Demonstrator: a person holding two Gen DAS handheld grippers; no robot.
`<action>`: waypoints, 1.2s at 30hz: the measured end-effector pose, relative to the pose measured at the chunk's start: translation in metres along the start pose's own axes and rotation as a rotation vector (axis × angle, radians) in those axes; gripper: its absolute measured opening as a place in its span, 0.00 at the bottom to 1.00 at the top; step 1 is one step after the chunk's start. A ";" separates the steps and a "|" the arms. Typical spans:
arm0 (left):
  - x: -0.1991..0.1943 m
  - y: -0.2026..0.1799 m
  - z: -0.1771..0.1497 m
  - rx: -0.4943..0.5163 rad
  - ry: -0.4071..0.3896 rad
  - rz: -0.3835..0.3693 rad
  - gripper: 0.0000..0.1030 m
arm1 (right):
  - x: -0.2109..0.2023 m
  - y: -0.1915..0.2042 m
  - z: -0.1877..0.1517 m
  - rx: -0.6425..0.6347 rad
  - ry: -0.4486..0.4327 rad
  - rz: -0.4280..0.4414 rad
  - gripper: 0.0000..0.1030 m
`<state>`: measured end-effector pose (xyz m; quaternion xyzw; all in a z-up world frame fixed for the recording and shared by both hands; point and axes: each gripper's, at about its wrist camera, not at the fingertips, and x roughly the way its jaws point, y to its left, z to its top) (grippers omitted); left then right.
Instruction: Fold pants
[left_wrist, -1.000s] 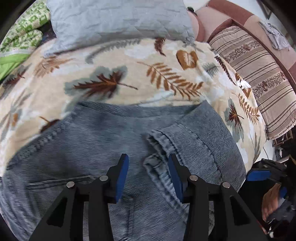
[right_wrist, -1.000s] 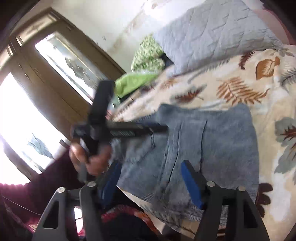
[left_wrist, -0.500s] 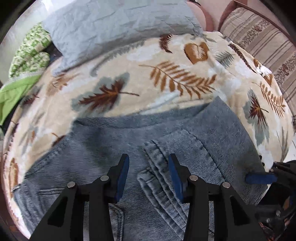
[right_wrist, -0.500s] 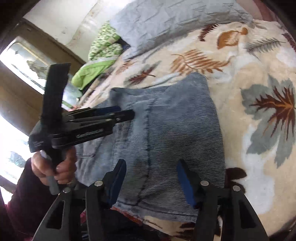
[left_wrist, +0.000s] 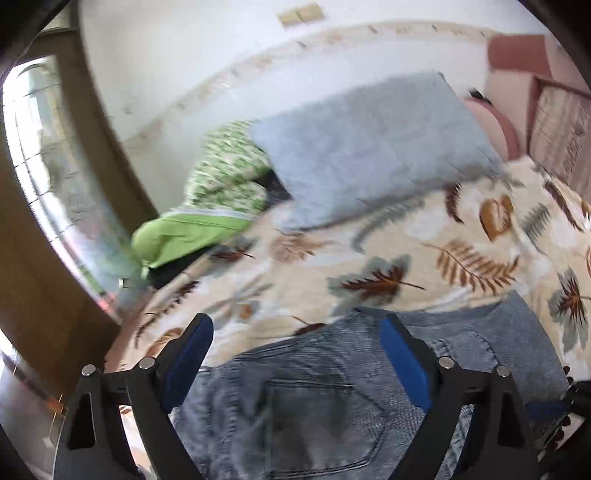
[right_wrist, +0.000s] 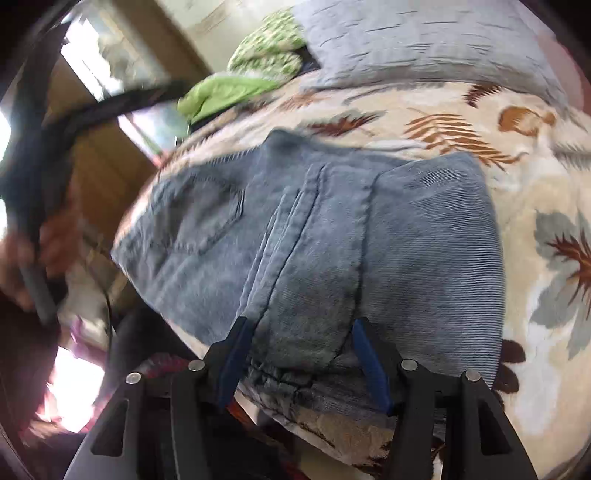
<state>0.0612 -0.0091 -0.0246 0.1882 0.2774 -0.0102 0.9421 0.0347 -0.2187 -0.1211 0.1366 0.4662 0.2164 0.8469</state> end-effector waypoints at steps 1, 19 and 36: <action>-0.005 0.004 -0.004 -0.004 -0.013 0.012 0.93 | -0.005 -0.002 0.002 0.018 -0.036 0.010 0.60; -0.003 0.072 -0.060 -0.183 0.070 0.005 0.94 | -0.035 -0.031 0.015 0.209 -0.238 -0.051 0.60; 0.013 0.100 -0.077 -0.246 0.110 -0.024 0.94 | -0.013 0.057 0.060 0.048 -0.233 0.036 0.60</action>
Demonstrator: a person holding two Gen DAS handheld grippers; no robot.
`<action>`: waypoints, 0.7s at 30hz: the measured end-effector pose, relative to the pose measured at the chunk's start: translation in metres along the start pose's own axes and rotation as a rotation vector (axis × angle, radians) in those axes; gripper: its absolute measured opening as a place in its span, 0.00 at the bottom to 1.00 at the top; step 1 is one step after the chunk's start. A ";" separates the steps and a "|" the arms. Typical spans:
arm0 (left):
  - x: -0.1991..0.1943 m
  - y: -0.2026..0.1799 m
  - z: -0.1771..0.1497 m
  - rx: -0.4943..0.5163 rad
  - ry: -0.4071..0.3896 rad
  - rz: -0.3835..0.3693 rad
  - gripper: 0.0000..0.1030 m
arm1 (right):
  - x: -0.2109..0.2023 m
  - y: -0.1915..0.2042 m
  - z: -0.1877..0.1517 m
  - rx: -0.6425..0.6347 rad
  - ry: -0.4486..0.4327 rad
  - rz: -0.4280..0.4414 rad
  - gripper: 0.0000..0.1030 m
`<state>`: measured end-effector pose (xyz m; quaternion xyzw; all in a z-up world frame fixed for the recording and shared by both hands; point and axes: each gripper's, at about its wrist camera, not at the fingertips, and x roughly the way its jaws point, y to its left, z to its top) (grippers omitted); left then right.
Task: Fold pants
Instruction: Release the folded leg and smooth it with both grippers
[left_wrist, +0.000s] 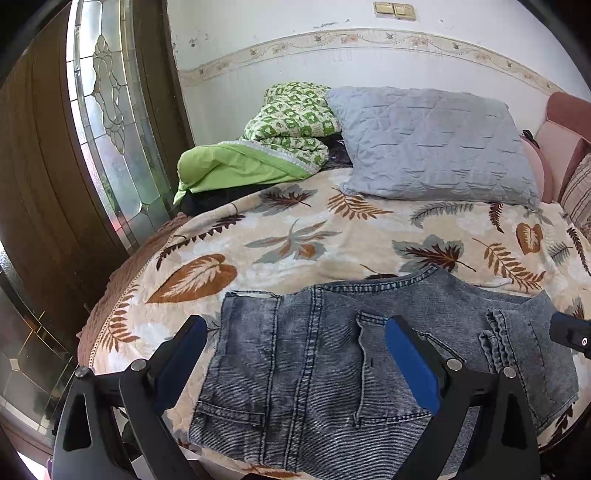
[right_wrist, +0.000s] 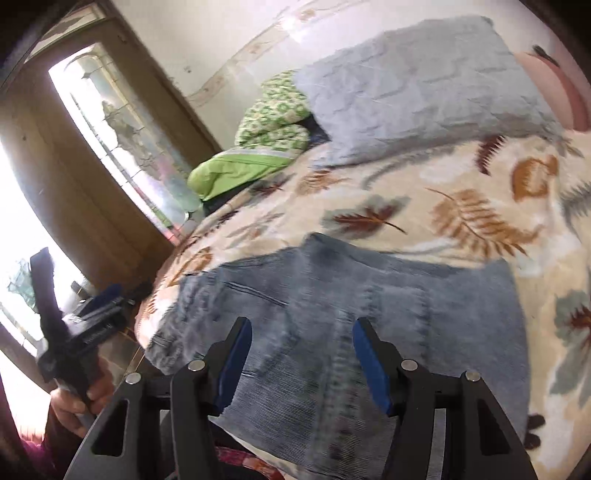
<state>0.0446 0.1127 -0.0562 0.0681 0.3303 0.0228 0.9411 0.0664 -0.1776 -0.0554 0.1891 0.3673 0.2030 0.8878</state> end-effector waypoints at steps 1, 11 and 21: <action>0.001 -0.003 -0.001 0.004 0.003 -0.004 0.94 | 0.000 0.003 0.002 -0.009 -0.002 0.003 0.60; -0.002 -0.046 0.005 0.068 0.000 -0.054 0.94 | -0.019 -0.013 0.002 0.010 -0.045 -0.003 0.60; -0.005 -0.083 0.011 0.131 -0.003 -0.066 0.94 | -0.027 -0.047 -0.004 0.076 -0.074 0.006 0.60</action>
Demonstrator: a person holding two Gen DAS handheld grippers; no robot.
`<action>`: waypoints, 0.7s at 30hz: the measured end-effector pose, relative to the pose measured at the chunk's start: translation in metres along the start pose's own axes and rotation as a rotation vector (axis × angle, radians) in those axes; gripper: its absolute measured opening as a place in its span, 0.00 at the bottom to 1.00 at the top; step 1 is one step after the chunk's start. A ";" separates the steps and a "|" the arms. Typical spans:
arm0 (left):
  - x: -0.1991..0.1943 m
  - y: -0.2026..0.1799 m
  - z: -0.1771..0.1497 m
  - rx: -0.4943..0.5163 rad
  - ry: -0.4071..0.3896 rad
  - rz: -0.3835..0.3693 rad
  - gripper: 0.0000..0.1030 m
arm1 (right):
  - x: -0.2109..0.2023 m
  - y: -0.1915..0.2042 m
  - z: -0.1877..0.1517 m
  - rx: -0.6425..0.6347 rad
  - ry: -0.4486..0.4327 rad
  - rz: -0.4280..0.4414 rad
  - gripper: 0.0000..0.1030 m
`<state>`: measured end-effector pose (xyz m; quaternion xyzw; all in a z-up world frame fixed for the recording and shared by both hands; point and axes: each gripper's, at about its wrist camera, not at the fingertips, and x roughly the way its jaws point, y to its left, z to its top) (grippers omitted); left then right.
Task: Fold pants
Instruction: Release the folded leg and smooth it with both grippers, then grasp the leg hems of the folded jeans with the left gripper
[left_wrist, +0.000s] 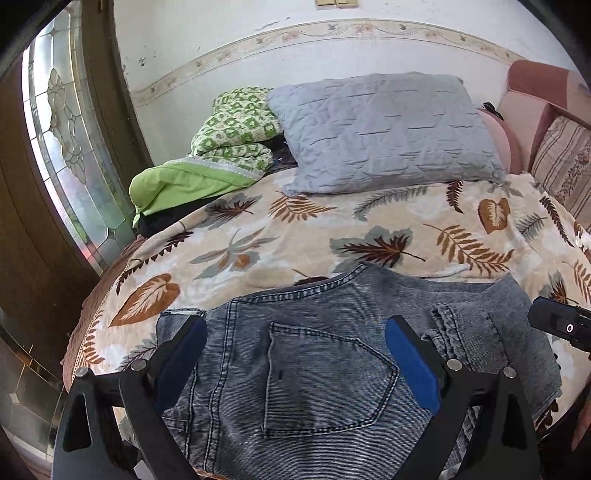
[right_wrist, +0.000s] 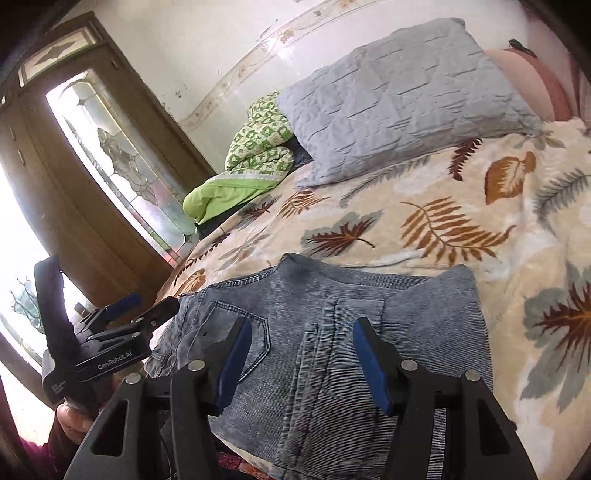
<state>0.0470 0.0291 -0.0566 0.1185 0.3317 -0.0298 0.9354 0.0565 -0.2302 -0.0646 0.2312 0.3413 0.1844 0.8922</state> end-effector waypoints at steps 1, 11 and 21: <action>0.000 -0.002 0.001 0.005 0.000 0.000 0.94 | -0.001 -0.002 0.000 0.003 -0.002 0.001 0.60; -0.002 -0.015 0.002 0.037 0.008 0.014 0.94 | -0.002 -0.014 -0.002 0.022 -0.006 0.015 0.60; 0.023 0.068 -0.039 -0.080 0.200 0.131 0.94 | 0.045 -0.010 -0.031 -0.071 0.240 -0.125 0.59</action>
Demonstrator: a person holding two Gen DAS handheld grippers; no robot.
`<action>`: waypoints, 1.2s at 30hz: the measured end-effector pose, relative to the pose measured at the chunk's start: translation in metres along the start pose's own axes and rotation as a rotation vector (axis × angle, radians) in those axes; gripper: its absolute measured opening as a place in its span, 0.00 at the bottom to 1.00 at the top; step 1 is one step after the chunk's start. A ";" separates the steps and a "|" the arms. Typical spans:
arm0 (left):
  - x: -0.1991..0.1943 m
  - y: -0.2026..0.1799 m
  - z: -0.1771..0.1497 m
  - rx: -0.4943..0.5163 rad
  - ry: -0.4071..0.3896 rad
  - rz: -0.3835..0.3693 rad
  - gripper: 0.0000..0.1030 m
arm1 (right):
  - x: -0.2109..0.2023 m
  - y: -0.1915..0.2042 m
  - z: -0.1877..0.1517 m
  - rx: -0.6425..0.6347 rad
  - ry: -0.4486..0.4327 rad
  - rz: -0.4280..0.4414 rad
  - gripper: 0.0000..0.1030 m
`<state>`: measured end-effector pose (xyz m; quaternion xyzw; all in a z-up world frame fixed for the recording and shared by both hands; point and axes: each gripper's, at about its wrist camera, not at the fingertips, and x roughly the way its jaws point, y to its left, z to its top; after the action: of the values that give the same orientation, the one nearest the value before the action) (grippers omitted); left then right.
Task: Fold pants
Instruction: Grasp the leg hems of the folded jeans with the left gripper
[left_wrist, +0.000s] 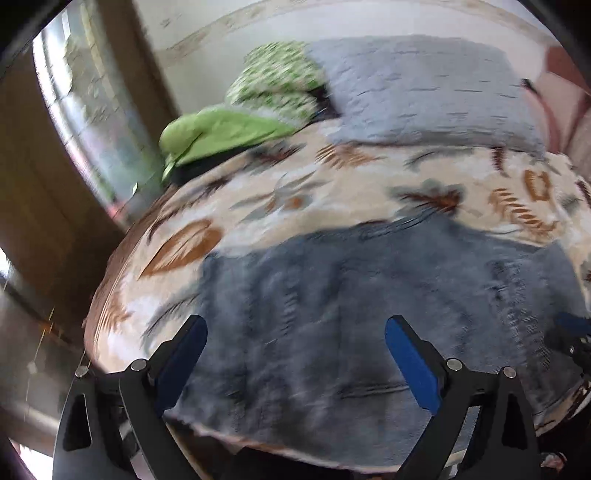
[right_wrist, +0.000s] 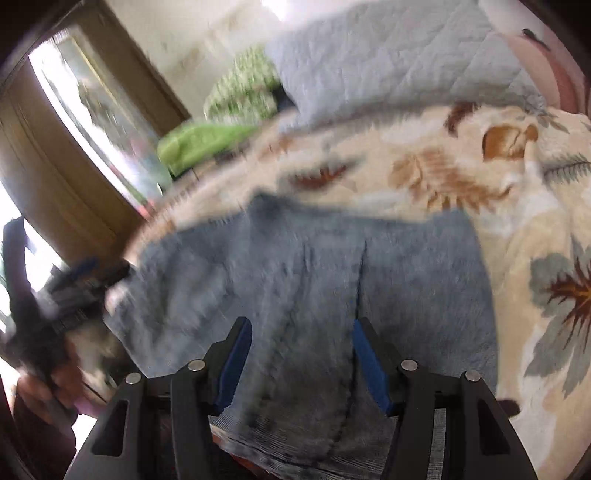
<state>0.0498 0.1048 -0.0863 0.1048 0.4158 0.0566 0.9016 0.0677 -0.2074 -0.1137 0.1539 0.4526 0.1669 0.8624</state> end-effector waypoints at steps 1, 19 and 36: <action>0.005 0.016 -0.005 -0.031 0.029 0.017 0.94 | 0.008 0.001 -0.002 -0.008 0.035 -0.017 0.60; 0.050 0.158 -0.090 -0.689 0.375 -0.240 0.94 | -0.013 0.015 0.000 -0.043 -0.073 0.090 0.60; 0.084 0.099 -0.052 -0.584 0.313 -0.368 0.19 | -0.017 0.009 -0.002 -0.027 -0.085 0.090 0.60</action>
<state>0.0636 0.2238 -0.1581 -0.2431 0.5267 0.0252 0.8142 0.0560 -0.2063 -0.0988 0.1695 0.4059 0.2048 0.8744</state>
